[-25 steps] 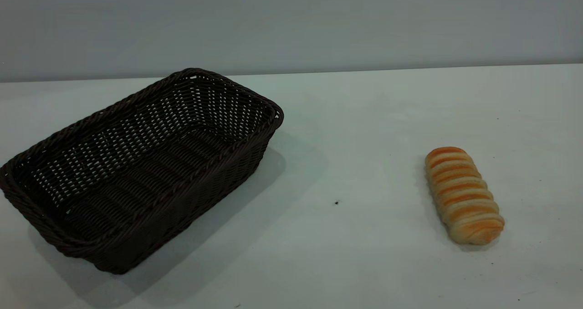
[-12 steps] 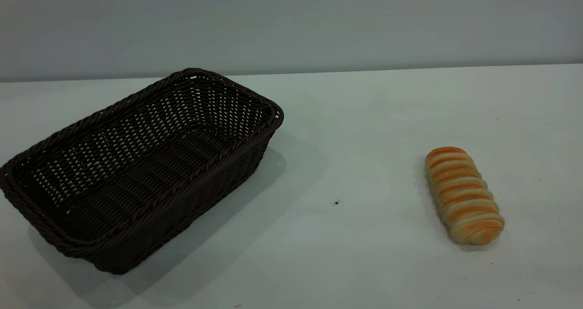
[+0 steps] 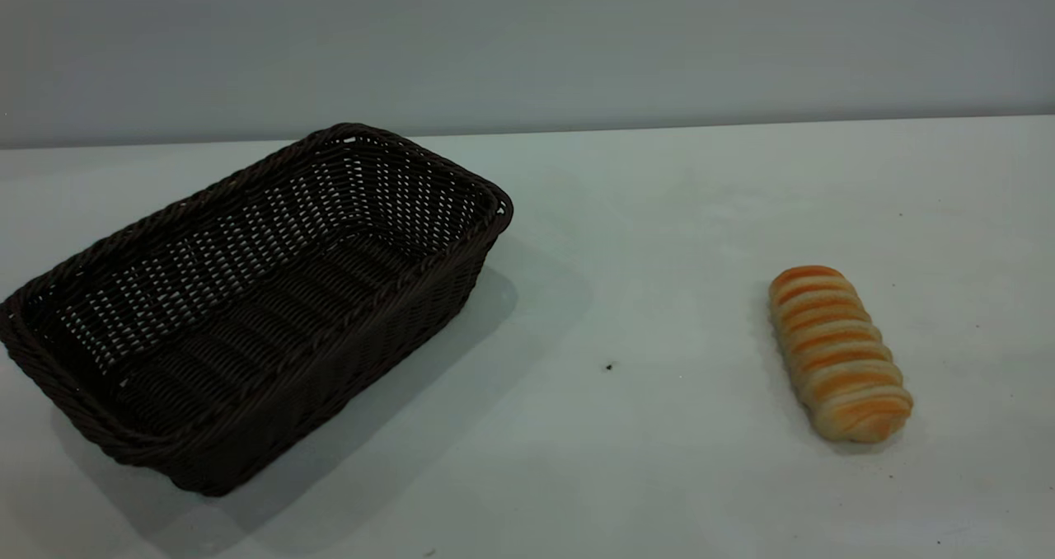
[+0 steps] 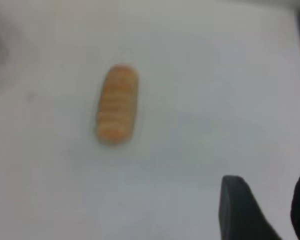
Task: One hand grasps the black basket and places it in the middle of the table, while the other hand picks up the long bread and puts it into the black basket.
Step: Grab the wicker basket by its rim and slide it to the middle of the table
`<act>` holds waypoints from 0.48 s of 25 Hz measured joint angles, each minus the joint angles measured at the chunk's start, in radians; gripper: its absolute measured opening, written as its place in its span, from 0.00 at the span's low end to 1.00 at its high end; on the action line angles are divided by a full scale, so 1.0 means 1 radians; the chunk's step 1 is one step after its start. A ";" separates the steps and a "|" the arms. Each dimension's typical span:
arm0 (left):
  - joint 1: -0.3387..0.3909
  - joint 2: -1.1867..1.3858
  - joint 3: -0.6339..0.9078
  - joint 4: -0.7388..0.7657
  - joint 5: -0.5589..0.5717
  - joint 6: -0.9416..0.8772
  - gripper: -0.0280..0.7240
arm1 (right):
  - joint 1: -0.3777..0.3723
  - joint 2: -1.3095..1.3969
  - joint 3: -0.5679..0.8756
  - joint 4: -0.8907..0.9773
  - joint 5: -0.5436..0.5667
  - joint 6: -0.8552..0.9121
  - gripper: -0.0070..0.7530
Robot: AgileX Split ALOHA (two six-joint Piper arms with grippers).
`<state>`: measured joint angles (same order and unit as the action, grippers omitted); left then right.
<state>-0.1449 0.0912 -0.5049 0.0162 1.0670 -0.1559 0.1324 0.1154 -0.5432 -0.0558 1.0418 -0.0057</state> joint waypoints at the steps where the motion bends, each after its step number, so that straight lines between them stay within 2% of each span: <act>1: 0.000 0.035 -0.001 0.000 -0.029 -0.031 0.80 | 0.000 0.017 -0.018 -0.012 -0.017 -0.004 0.32; 7: 0.000 0.257 -0.002 0.001 -0.197 -0.149 0.80 | 0.000 0.205 -0.081 -0.101 -0.142 -0.007 0.33; 12: 0.000 0.490 -0.002 0.003 -0.318 -0.197 0.80 | 0.000 0.374 -0.091 -0.125 -0.273 -0.007 0.40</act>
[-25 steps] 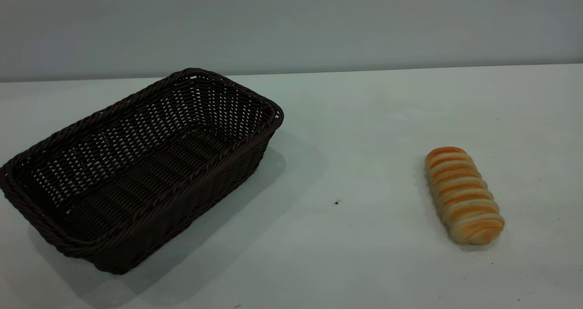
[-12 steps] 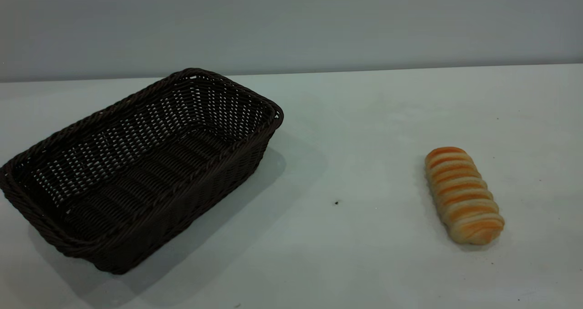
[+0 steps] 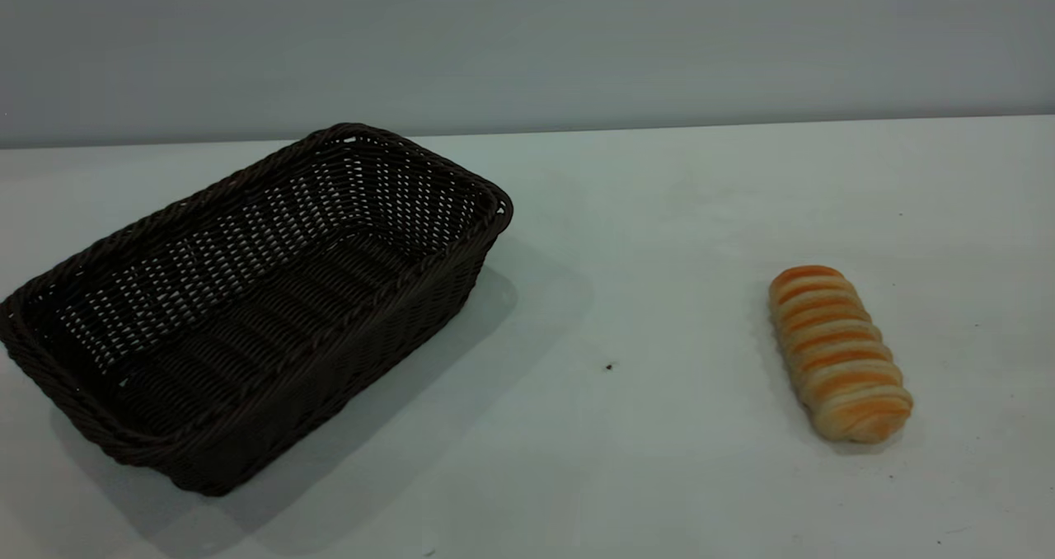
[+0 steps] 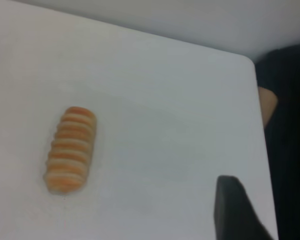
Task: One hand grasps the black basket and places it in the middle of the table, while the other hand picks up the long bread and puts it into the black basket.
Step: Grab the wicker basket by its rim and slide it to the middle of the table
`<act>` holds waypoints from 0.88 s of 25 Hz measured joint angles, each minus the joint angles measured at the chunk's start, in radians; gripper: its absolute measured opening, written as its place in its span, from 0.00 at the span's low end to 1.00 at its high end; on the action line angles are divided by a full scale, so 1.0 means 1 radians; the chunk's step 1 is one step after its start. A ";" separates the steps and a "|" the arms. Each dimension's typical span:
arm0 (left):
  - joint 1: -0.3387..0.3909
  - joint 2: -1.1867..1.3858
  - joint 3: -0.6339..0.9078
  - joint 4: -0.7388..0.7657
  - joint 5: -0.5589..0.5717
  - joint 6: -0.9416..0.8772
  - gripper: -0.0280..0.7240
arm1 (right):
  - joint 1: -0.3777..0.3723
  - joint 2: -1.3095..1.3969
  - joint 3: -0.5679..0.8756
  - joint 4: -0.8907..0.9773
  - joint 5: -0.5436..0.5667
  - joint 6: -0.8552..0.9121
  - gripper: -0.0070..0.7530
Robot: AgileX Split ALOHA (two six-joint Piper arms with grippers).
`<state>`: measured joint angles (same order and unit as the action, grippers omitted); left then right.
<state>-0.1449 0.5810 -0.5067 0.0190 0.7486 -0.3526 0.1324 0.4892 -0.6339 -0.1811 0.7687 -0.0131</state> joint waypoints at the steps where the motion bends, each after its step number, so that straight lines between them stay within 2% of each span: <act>1: 0.000 0.042 0.000 0.000 -0.017 -0.001 0.80 | 0.000 0.034 0.000 0.003 -0.015 0.000 0.42; 7: 0.000 0.331 0.000 -0.001 -0.125 -0.045 0.80 | 0.000 0.164 0.000 0.089 -0.079 0.006 0.47; 13: 0.000 0.561 0.000 -0.001 -0.212 -0.113 0.80 | 0.001 0.182 0.000 0.175 -0.088 0.002 0.48; 22: 0.000 0.810 -0.001 -0.001 -0.378 -0.193 0.80 | 0.048 0.183 0.000 0.265 -0.083 -0.029 0.48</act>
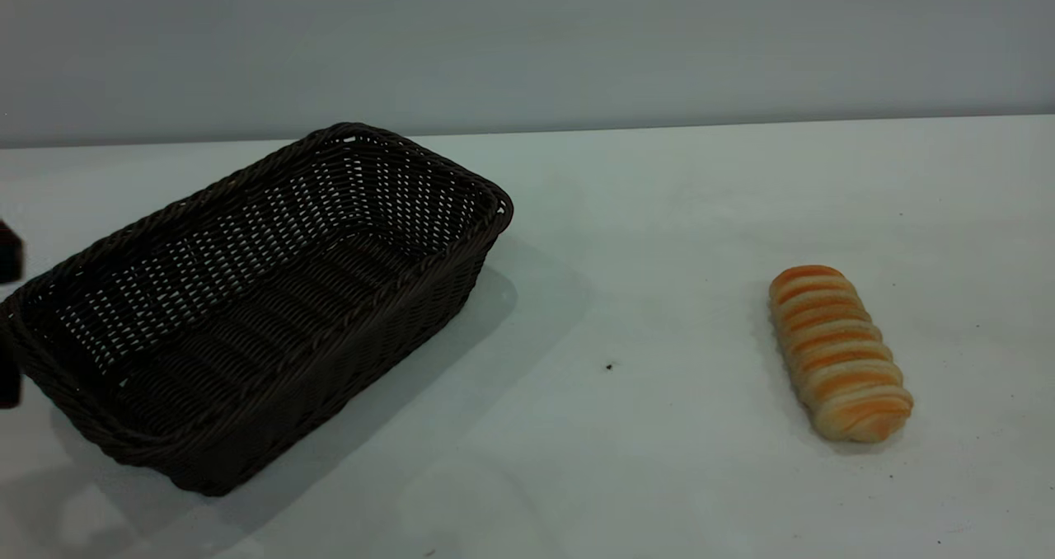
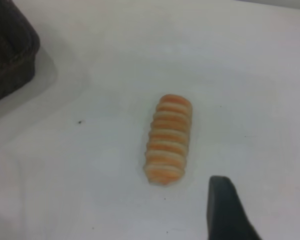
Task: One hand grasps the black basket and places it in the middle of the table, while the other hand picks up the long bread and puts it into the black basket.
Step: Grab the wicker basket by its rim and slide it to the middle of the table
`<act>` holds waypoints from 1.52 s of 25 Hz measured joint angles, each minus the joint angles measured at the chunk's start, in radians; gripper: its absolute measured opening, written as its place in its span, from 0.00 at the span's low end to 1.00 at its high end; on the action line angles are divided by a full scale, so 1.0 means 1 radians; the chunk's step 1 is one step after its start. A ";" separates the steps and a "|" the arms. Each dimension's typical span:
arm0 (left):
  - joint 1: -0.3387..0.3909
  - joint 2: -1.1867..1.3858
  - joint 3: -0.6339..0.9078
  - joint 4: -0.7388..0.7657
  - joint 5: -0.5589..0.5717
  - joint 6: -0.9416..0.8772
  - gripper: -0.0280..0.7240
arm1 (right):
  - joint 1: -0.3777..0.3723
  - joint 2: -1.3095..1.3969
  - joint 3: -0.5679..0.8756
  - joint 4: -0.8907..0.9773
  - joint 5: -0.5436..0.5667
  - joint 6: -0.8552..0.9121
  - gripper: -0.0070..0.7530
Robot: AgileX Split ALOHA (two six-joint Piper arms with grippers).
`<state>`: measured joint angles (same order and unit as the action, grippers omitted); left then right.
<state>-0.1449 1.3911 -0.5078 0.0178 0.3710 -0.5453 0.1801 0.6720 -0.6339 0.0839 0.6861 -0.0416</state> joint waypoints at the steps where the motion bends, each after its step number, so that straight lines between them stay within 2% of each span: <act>1: 0.000 0.024 -0.006 0.000 -0.014 -0.005 0.80 | 0.000 0.001 0.000 0.001 0.000 0.000 0.48; 8: 0.000 0.168 -0.101 0.000 -0.036 -0.020 0.80 | 0.000 0.001 0.000 0.004 -0.005 -0.001 0.48; 21: 0.000 0.239 -0.207 0.001 0.093 -0.047 0.80 | 0.000 0.001 0.000 0.005 -0.005 -0.023 0.48; 27: 0.000 0.266 -0.212 0.002 0.102 -0.061 0.80 | 0.000 0.001 0.000 0.005 -0.005 -0.024 0.48; 38: 0.000 0.422 -0.217 0.010 -0.042 -0.076 0.80 | 0.000 0.001 0.000 0.005 -0.005 -0.025 0.48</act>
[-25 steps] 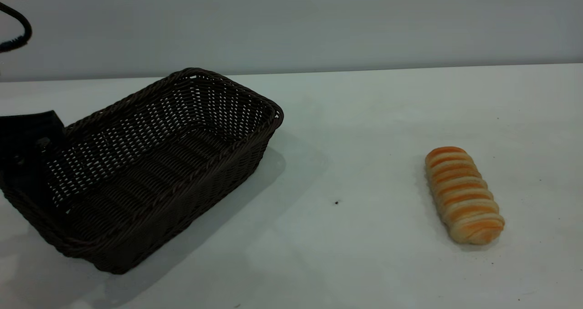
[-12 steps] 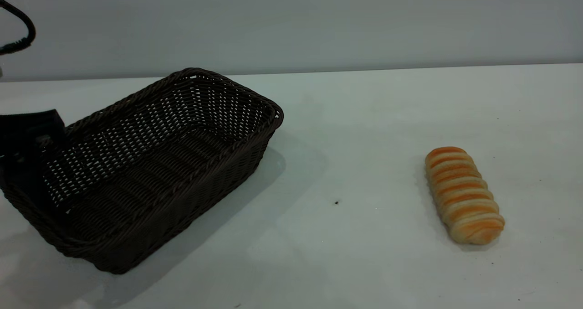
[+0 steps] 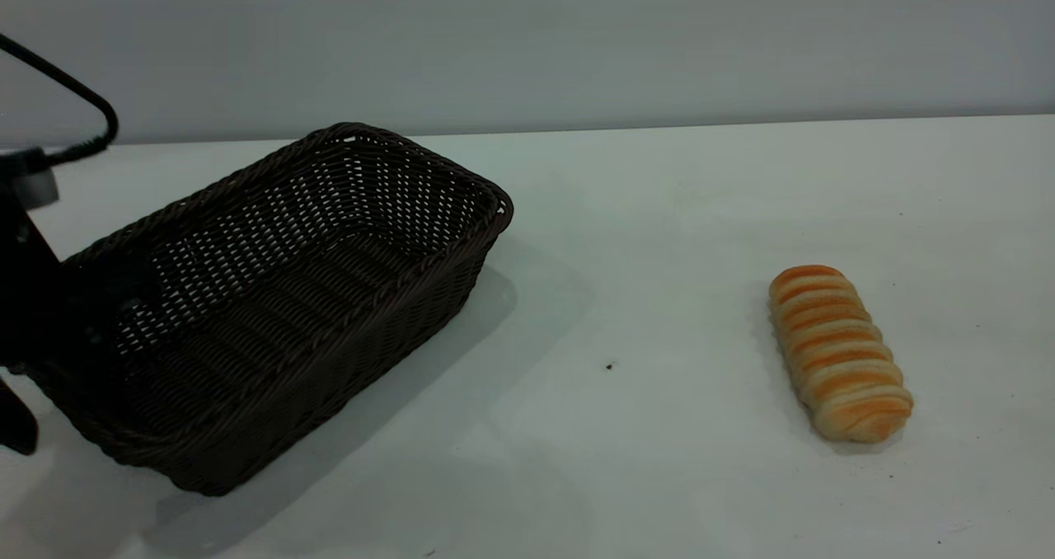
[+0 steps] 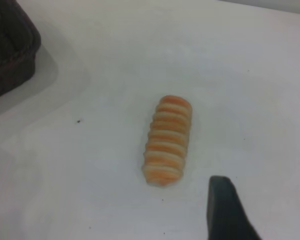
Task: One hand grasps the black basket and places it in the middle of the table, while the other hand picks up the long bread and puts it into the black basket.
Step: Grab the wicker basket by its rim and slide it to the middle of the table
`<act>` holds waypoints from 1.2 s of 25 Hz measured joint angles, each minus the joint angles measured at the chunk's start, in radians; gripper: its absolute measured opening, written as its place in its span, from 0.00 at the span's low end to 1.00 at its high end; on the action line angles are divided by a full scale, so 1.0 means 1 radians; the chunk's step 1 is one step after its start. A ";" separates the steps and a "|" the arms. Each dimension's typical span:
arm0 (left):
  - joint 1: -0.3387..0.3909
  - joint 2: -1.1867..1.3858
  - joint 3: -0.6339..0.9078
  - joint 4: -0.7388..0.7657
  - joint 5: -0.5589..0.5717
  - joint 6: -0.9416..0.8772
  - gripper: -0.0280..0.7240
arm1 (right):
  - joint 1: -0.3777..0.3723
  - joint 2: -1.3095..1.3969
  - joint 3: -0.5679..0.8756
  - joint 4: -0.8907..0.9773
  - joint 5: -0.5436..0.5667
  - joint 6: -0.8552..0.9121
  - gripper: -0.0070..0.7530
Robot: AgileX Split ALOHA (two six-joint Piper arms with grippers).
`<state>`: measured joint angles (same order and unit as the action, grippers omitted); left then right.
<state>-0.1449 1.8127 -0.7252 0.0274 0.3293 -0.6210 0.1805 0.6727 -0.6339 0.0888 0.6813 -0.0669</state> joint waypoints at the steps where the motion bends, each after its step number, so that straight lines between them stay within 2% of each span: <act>1: 0.000 0.012 0.000 0.000 -0.021 0.000 0.80 | 0.000 0.000 0.000 0.000 0.000 -0.001 0.48; 5: 0.000 0.049 0.000 0.001 -0.115 0.000 0.79 | 0.000 0.000 0.000 0.000 0.000 -0.001 0.48; 7: 0.000 0.055 0.000 0.003 -0.162 0.000 0.73 | 0.000 0.000 0.000 0.000 0.000 -0.001 0.48; 8: 0.000 0.057 0.000 0.003 -0.183 0.000 0.68 | 0.000 0.000 0.000 0.000 0.000 -0.001 0.48; 10: 0.000 0.058 0.000 0.002 -0.219 0.000 0.49 | 0.000 0.000 0.000 0.000 0.000 -0.001 0.48; 14: 0.002 0.058 -0.002 0.004 -0.292 -0.007 0.22 | 0.000 0.000 0.000 0.000 0.000 -0.001 0.48; 21: -0.002 0.055 -0.002 0.032 -0.297 0.010 0.22 | 0.000 0.000 0.000 0.000 -0.008 -0.001 0.48; 25: -0.008 0.051 -0.002 0.043 -0.261 0.039 0.22 | 0.000 0.016 0.000 0.000 -0.038 -0.001 0.48; 30: -0.053 0.046 -0.008 0.043 -0.218 0.123 0.22 | 0.000 0.115 0.000 0.000 -0.071 -0.001 0.48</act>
<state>-0.1977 1.8587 -0.7332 0.0709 0.1108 -0.4978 0.1805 0.7882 -0.6339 0.0892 0.6103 -0.0682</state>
